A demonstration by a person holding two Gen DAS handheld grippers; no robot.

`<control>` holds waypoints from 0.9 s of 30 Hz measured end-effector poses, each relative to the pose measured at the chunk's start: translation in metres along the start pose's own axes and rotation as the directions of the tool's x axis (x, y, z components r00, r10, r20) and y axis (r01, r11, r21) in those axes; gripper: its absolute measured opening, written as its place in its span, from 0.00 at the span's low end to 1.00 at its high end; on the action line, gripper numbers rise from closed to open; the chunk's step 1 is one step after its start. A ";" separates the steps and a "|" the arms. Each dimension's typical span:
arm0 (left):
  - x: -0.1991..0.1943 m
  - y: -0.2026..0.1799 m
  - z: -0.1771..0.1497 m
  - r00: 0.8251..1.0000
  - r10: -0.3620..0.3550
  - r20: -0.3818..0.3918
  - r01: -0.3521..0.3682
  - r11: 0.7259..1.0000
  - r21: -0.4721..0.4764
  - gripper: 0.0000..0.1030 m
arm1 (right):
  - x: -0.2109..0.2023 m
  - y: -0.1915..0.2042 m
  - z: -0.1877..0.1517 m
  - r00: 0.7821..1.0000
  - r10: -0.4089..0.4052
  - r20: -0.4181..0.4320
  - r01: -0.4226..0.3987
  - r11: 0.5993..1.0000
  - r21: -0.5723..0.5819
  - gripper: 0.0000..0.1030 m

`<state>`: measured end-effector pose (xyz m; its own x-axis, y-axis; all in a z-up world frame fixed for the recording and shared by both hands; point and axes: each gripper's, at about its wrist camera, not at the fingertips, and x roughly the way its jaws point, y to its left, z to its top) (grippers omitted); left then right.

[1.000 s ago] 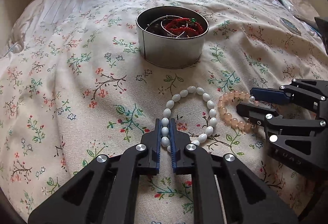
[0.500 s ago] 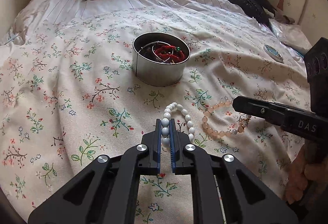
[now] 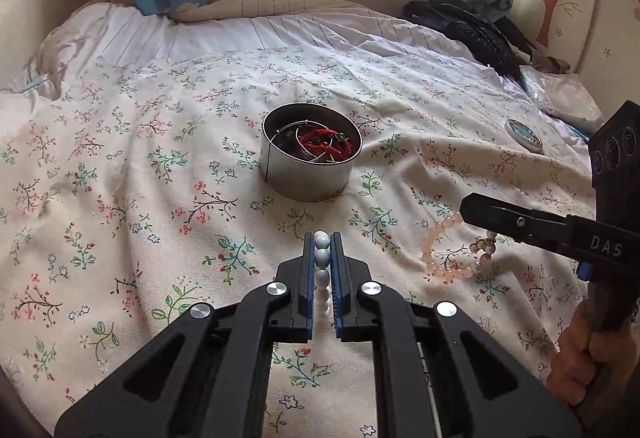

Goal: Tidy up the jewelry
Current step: 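Grasp the white bead bracelet with the left tool while the right tool grasps the pink beads, then carry the white and pink bead bracelets over the silver tin with both tools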

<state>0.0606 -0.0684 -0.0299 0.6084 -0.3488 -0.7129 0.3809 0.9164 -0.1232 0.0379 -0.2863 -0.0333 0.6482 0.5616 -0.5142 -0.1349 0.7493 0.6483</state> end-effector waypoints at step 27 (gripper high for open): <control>-0.014 0.008 0.025 0.989 0.026 0.143 -0.021 0.999 -0.036 0.07 | -0.004 0.004 0.025 0.984 0.138 0.113 -0.140 0.990 0.013 0.08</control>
<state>0.0730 -0.0608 -0.0036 0.7111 -0.3493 -0.6101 0.3425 0.9300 -0.1332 0.0537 -0.2939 -0.0146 0.7038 0.6164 -0.3532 -0.2151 0.6587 0.7210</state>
